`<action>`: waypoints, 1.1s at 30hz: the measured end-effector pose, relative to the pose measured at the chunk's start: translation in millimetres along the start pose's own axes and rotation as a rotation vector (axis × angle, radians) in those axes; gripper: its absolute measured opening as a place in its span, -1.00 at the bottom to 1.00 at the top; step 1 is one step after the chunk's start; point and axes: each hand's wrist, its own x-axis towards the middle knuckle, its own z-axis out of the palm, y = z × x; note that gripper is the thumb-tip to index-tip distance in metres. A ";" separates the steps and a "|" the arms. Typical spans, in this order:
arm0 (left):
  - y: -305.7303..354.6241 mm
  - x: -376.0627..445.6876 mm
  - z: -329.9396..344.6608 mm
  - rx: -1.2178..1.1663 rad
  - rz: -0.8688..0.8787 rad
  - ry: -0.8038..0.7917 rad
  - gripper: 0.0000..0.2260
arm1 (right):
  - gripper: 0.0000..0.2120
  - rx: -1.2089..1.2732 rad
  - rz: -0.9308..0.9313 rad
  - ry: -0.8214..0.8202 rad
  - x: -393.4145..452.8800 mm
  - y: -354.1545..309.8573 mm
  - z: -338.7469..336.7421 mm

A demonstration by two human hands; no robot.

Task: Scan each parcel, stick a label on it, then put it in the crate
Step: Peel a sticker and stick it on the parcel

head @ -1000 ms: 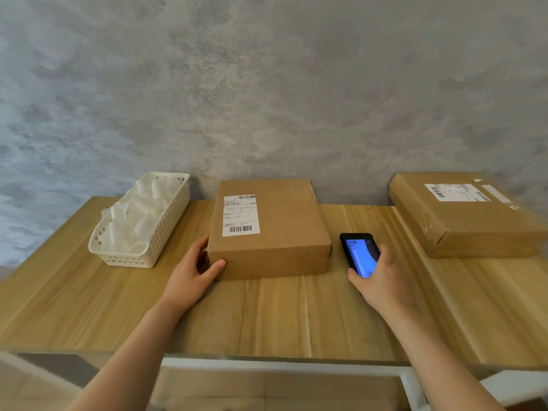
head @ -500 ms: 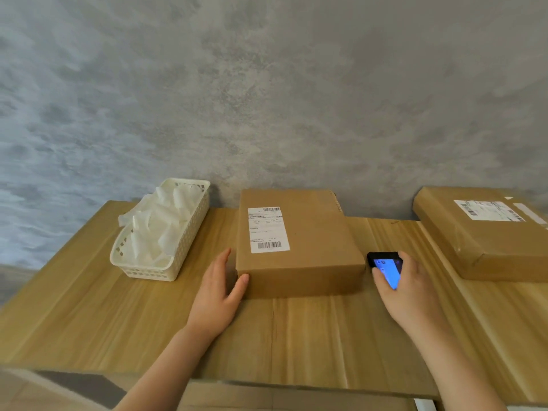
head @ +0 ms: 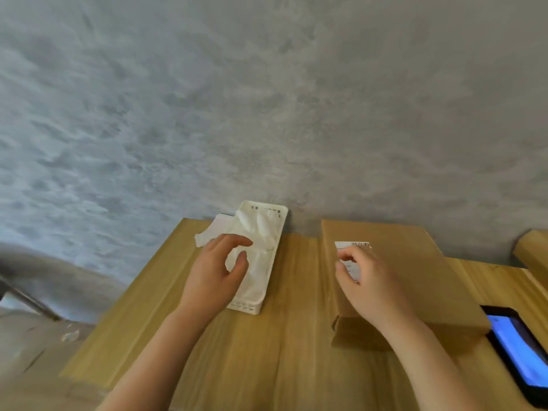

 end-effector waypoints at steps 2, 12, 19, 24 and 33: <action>-31.2 19.1 -16.7 0.015 -0.104 -0.023 -0.81 | -0.87 -0.026 -0.033 -0.066 8.7 -14.0 23.9; -153.9 73.0 -9.2 0.346 -0.208 -0.304 -0.60 | -0.92 -0.237 -0.067 -0.068 9.7 -24.1 67.2; -166.1 97.6 13.9 0.572 -0.049 -0.416 -0.70 | -0.91 -0.336 -0.060 -0.081 10.0 -25.1 71.3; -169.4 94.5 16.4 0.637 0.014 -0.325 -0.81 | -0.91 -0.351 -0.055 -0.058 11.0 -24.4 73.2; -173.3 94.9 12.4 0.581 0.022 -0.239 -0.83 | -0.95 -0.373 -0.052 -0.058 12.3 -23.4 75.3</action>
